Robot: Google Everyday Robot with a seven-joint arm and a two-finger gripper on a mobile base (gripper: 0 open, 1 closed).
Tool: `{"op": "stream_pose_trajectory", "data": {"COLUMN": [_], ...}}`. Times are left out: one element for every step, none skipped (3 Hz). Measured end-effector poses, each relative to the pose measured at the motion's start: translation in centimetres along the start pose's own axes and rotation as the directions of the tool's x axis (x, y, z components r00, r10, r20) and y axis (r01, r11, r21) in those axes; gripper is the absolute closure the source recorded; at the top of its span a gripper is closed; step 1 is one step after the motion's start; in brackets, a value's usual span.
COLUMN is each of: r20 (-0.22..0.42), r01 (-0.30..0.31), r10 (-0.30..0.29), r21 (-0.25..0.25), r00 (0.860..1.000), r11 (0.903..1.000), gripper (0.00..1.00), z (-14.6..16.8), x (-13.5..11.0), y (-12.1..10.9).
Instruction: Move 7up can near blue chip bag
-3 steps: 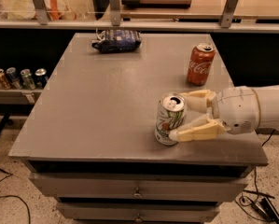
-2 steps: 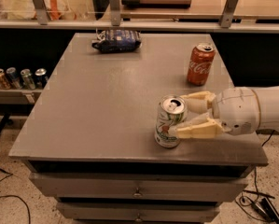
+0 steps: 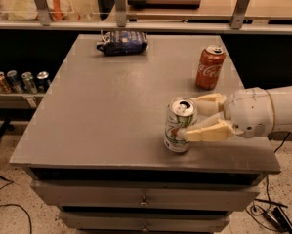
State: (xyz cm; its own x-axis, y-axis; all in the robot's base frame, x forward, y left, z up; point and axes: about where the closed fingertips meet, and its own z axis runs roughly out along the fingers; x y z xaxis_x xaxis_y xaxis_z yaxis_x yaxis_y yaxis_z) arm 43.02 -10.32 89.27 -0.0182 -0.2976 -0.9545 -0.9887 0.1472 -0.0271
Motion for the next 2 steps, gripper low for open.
{"op": "stream_pose_trajectory", "data": {"r20": [-0.017, -0.043], "r01": [0.040, 0.093], "r10": [-0.040, -0.092], "r21": [0.009, 0.023], "r00": [0.999, 0.995], "r11": [0.9992, 0.9954], "gripper": [1.00, 1.00], "z": [-0.9, -2.1], "x": [-2.3, -5.6], "y": [-0.9, -2.0]}}
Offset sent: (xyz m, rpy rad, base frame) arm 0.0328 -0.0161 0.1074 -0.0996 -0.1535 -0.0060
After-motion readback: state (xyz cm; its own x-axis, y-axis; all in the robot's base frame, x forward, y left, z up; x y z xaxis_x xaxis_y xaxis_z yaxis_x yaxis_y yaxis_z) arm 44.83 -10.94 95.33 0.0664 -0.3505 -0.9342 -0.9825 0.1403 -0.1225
